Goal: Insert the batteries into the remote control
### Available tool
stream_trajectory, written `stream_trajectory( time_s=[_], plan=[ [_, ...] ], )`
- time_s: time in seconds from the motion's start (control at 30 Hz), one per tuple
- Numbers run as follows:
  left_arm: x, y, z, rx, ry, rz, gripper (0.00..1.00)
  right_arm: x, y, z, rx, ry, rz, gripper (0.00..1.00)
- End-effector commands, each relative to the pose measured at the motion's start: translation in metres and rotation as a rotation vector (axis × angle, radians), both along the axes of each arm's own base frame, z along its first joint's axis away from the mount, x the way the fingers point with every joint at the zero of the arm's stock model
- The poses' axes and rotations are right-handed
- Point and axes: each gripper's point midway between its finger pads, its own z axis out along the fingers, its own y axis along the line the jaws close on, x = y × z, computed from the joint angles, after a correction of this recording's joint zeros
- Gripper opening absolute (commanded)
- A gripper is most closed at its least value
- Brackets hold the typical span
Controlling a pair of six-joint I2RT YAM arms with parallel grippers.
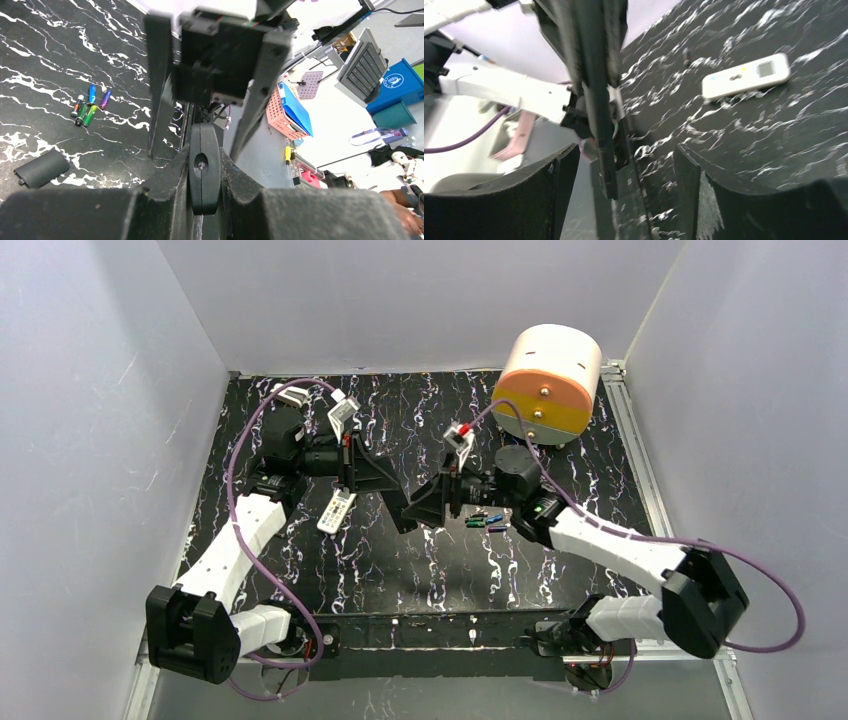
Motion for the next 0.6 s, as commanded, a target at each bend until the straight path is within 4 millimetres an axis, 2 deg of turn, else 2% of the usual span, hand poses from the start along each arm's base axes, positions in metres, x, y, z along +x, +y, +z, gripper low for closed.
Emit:
stream_trajectory(
  time_s=[0.0,0.07,0.13,0.23,0.33,0.43,0.57],
  plan=[
    [-0.018,0.002,0.028,-0.034,-0.074,-0.084,0.00,-0.032,0.011,0.031,0.122,-0.019,0.234,0.72],
    [-0.019,0.002,0.031,-0.037,-0.081,-0.090,0.00,-0.039,0.012,0.040,0.163,-0.009,0.277,0.66],
    [-0.019,0.002,0.033,-0.038,-0.084,-0.085,0.00,-0.037,0.013,0.040,0.164,0.007,0.270,0.55],
    [-0.016,0.002,0.037,-0.037,-0.087,-0.060,0.00,-0.031,0.017,0.037,0.161,0.037,0.238,0.34],
    [-0.009,0.001,0.044,-0.041,-0.086,-0.002,0.18,-0.021,0.019,0.035,0.177,0.080,0.179,0.20],
    [-0.002,0.000,0.054,-0.060,-0.079,0.067,0.36,-0.010,0.021,0.033,0.206,0.123,0.113,0.15],
    [0.010,-0.001,0.064,-0.107,-0.060,0.157,0.39,-0.003,0.022,0.036,0.265,0.152,0.074,0.15]
  ],
)
